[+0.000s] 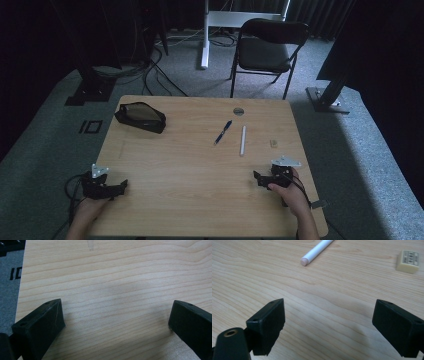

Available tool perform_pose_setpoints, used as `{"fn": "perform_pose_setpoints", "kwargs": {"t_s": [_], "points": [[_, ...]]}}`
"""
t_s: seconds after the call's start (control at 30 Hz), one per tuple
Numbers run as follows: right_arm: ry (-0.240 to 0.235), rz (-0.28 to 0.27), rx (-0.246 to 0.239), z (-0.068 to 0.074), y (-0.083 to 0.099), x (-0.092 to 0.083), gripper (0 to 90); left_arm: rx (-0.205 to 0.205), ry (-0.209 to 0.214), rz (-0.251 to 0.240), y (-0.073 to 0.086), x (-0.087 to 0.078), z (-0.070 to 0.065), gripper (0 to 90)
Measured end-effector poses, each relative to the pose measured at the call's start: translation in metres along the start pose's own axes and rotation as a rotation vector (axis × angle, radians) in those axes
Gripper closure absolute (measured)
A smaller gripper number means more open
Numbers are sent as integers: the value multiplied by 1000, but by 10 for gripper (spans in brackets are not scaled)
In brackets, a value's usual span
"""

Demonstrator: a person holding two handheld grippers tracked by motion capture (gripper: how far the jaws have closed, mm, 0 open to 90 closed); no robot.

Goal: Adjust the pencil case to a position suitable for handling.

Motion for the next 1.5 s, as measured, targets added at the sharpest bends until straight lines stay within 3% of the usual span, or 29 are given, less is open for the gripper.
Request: {"fn": "perform_pose_setpoints", "kwargs": {"t_s": [0.9, 1.3, 1.5], "points": [[-25, -16, -102, 30, -25, 8, 130, 0, 0, 0, 0, 0, 0, 1], [-52, -26, -125, 45, -35, 13, 131, 0, 0, 0, 0, 0, 0, 1], [-67, -29, -158, 52, -39, 13, 132, 0, 0, 0, 0, 0, 0, 1]]}}
Point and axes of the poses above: each handheld gripper's, and its own axes: x roughly forward along the jaws, y roughly out of its underside, z roughly to its left, the point moved 6 cm from there along x, roughly forward along the jaws, and after that the axes turned 13 degrees about z, right-handed, at the moved point
